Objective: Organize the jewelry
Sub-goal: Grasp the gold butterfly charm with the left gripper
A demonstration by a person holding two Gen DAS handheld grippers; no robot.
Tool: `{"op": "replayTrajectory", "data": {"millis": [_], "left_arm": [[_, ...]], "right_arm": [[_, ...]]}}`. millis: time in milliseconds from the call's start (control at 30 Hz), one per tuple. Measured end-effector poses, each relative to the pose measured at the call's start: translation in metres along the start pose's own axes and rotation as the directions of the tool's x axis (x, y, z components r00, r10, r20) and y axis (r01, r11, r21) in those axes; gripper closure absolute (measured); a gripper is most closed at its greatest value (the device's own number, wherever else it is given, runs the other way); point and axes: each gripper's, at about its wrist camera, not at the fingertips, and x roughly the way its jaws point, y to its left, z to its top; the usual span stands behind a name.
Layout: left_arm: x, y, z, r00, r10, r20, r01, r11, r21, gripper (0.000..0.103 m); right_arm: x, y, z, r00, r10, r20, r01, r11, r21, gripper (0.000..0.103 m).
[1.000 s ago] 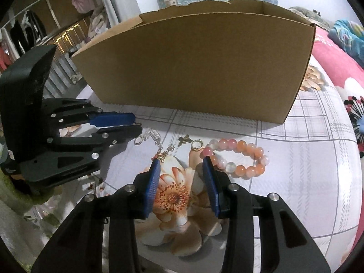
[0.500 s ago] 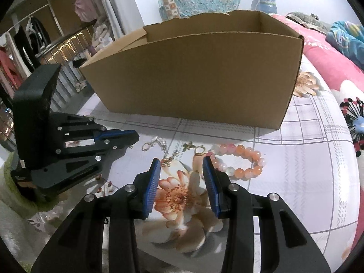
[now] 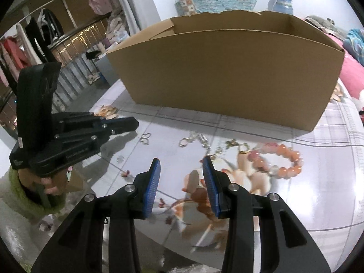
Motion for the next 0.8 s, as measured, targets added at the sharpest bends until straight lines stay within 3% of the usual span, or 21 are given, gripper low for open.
{"op": "replayTrajectory", "data": {"millis": [200, 300, 500, 567, 633, 800], "left_arm": [[0.012, -0.018, -0.004, 0.996, 0.085, -0.033, -0.081, 0.989, 0.122, 0.103], [0.01, -0.024, -0.005, 0.996, 0.084, -0.036, -0.077, 0.985, 0.154, 0.103], [0.009, -0.025, -0.002, 0.995, 0.08, -0.053, -0.072, 0.988, 0.136, 0.102], [0.007, -0.022, 0.001, 0.996, 0.069, -0.061, -0.063, 0.993, 0.103, 0.098], [0.005, -0.02, 0.002, 0.998, 0.039, -0.058, -0.035, 0.997, 0.065, 0.086], [0.008, -0.026, 0.006, 0.997, -0.007, -0.08, 0.009, 1.0, 0.029, 0.081]], "right_arm": [[-0.003, 0.007, -0.002, 1.0, 0.011, 0.004, -0.011, 1.0, -0.004, 0.065], [-0.006, 0.006, -0.002, 1.0, 0.008, 0.012, -0.008, 1.0, -0.002, 0.065], [-0.007, 0.0, -0.003, 1.0, 0.013, 0.016, -0.013, 1.0, 0.022, 0.065], [-0.007, -0.001, -0.003, 1.0, 0.016, 0.018, -0.016, 1.0, 0.024, 0.065], [-0.007, -0.002, -0.003, 1.0, 0.019, 0.021, -0.019, 0.999, 0.025, 0.065], [-0.007, -0.006, -0.006, 0.999, 0.029, 0.025, -0.03, 0.999, 0.041, 0.065]]}}
